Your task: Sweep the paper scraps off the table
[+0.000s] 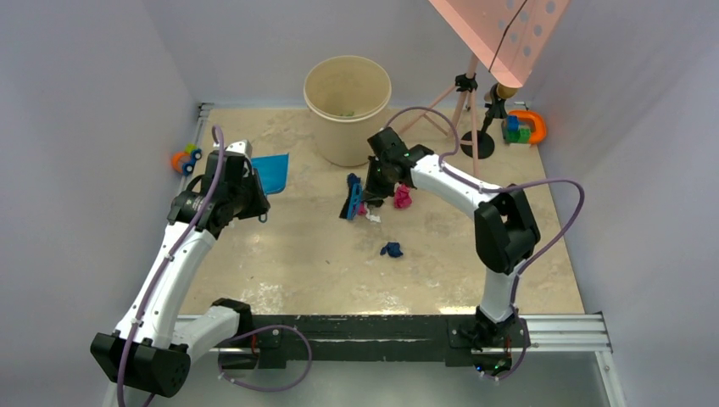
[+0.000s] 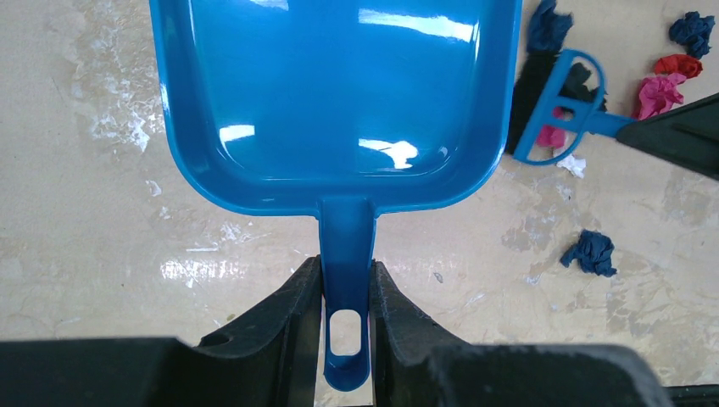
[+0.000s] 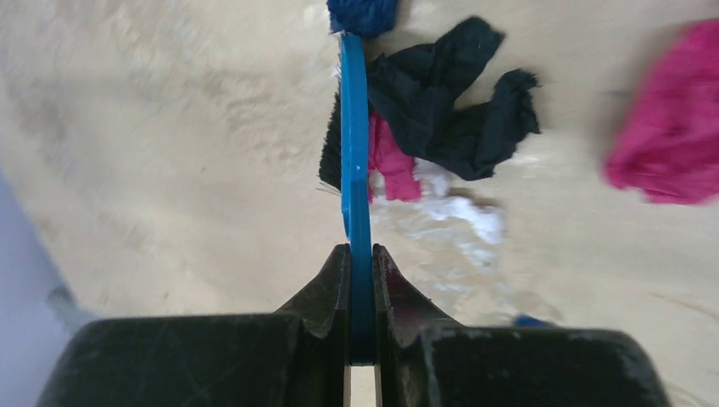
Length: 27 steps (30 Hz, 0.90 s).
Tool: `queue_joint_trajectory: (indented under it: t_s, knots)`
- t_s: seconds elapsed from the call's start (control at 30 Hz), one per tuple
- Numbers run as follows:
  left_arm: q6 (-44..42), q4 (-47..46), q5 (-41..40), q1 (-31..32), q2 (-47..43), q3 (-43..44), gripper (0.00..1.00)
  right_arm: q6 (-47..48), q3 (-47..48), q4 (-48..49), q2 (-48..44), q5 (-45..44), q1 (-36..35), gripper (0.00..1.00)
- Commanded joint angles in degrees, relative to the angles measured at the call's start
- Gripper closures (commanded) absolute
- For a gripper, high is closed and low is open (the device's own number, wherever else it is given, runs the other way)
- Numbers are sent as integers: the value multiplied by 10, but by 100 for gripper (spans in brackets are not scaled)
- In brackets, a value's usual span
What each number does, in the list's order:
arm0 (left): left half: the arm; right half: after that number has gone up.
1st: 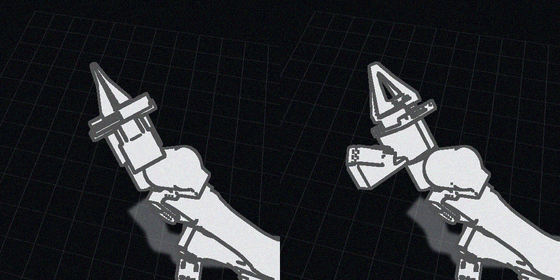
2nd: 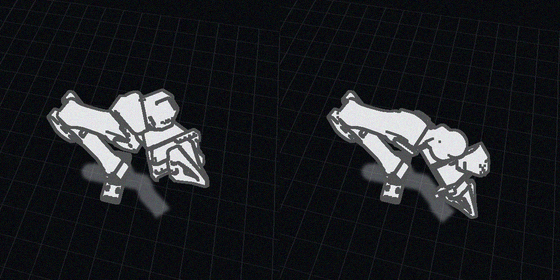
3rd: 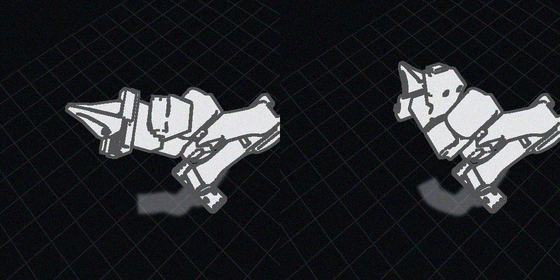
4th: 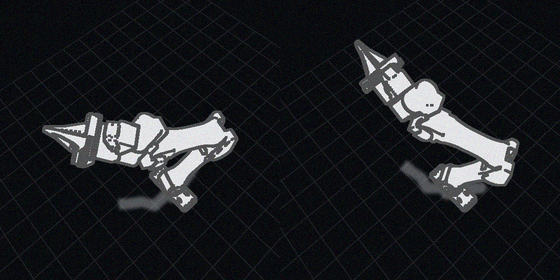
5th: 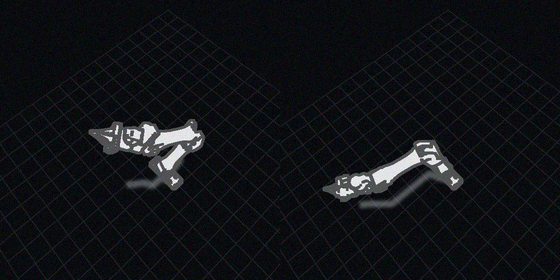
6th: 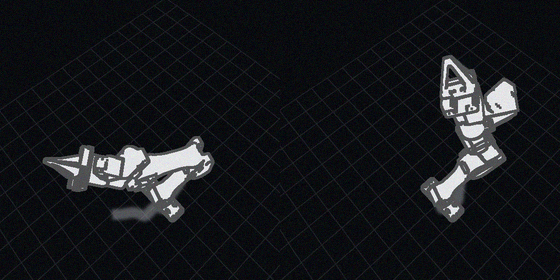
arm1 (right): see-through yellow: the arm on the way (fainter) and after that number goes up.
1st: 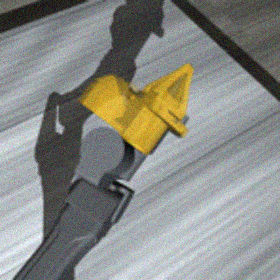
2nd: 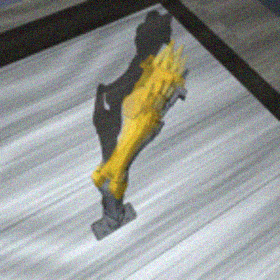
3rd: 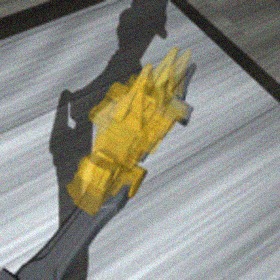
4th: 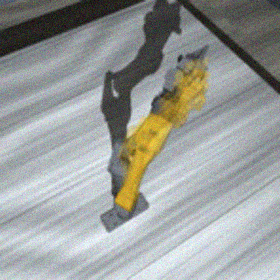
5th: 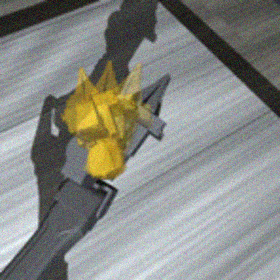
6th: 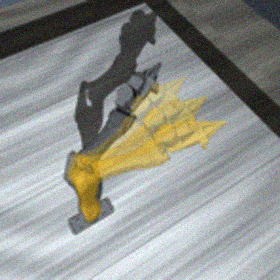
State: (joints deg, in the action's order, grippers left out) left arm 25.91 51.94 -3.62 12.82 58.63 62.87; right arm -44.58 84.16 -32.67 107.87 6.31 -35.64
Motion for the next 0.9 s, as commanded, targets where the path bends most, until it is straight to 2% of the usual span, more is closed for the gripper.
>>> queue_joint_trajectory:
  t_s: [0.0, 0.1, 0.3, 0.47, 0.6, 0.7, 0.73, 0.8, 0.87]
  knots:
    - [-7, -17, -2, -1, 0, 1, 100, 6, 34, -174, -28, -213, 4, 100]
    - [-7, -17, 0, -1, 1, 1, 100, 24, 12, -173, -67, -228, 4, 100]
    - [-8, -20, 11, -1, 3, -1, 100, 84, -28, -112, -149, -182, 5, 100]
    - [-24, -46, 112, -1, 28, -17, 100, 123, -99, -6, -251, -150, 26, 100]
    - [-37, -27, 145, 0, 64, 1, 100, 135, -109, 8, -280, -140, 75, 100]
    - [-39, -27, 148, 0, 68, 4, 100, 136, -109, 30, -264, -58, 103, 100]
    - [-39, -29, 149, 0, 67, 3, 100, 138, -113, 50, -257, -5, 104, 100]
    - [-39, -31, 147, 0, 65, 3, 100, 127, -134, 115, -245, 81, 104, 100]
    - [-39, -30, 142, 0, 64, 3, 100, 88, -157, 188, -233, 132, 104, 100]
